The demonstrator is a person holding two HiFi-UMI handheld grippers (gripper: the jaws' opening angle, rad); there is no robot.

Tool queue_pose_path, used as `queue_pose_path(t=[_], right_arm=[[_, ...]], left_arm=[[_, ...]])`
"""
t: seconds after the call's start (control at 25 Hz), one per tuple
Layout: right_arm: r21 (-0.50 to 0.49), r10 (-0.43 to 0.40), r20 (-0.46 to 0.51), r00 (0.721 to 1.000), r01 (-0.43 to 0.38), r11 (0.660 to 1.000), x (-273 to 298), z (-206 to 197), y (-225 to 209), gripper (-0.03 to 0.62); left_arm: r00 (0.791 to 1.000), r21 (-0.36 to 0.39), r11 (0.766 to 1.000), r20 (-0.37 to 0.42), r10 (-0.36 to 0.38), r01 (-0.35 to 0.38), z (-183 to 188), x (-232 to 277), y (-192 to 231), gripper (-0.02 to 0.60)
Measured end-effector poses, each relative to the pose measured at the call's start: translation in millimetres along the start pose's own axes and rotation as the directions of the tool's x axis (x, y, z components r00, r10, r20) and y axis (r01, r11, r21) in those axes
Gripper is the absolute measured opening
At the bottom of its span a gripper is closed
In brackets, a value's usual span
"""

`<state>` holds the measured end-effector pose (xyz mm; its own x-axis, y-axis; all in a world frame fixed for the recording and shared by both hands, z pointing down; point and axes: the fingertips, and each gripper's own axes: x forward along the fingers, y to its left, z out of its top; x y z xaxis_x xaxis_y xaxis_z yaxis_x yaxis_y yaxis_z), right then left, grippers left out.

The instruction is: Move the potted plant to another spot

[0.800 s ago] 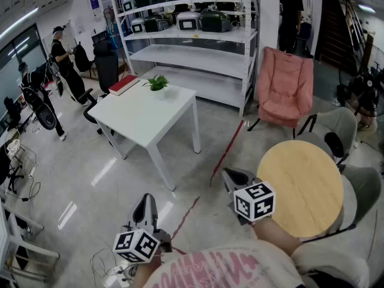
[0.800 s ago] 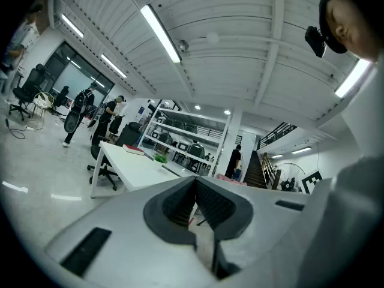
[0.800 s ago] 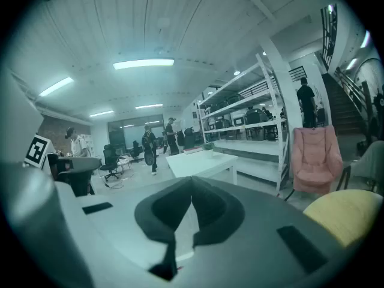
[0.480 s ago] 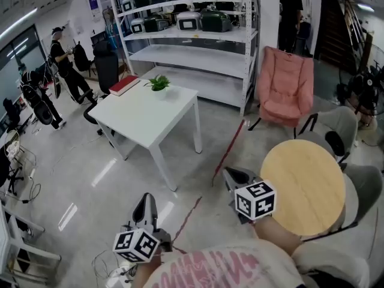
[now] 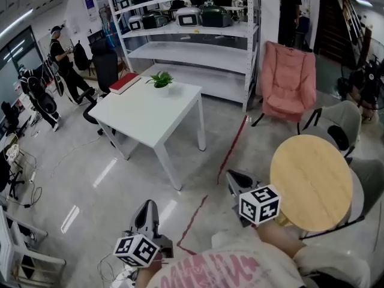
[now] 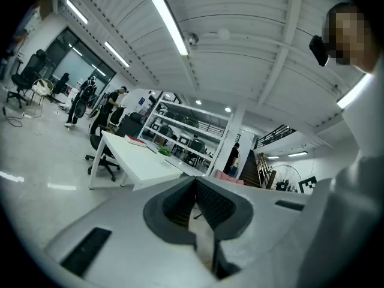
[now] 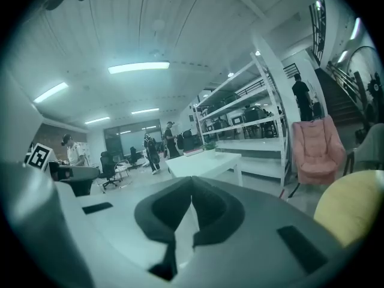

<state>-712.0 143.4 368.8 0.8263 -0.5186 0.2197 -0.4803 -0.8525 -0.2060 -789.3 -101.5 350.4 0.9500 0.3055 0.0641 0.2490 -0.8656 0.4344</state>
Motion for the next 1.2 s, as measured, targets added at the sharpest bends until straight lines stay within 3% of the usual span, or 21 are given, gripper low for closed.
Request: queue_pose_path(t=[0.2,0.56,0.88,1.2], right_arm=[[-0.008,-0.014,-0.043,0.999,0.013,1.000,33,-3,-11,0.006],[0.018,0.030,-0.105,0.994,-0.028,0.999,128,10,-52,0.006],[0.057,0.097,-0.041,0.994,-0.095,0.994,230,72,-93,0.006],[0.048,0.109,0.005,0.994,-0.110,0.993,283,108,-136,0.006]], left_arm=[[1.000,0.009,1.000,-0.023,0.003,-0.003,1,21,20,0.003],[1.000,-0.003,1.000,-0.014,0.013,-0.013,24,120,46,0.003],[0.998,0.022,0.999,0.057,0.035,-0.037,70,214,68,0.003],[0.994,0.033,0.999,0.102,0.034,-0.038,89,280,79,0.003]])
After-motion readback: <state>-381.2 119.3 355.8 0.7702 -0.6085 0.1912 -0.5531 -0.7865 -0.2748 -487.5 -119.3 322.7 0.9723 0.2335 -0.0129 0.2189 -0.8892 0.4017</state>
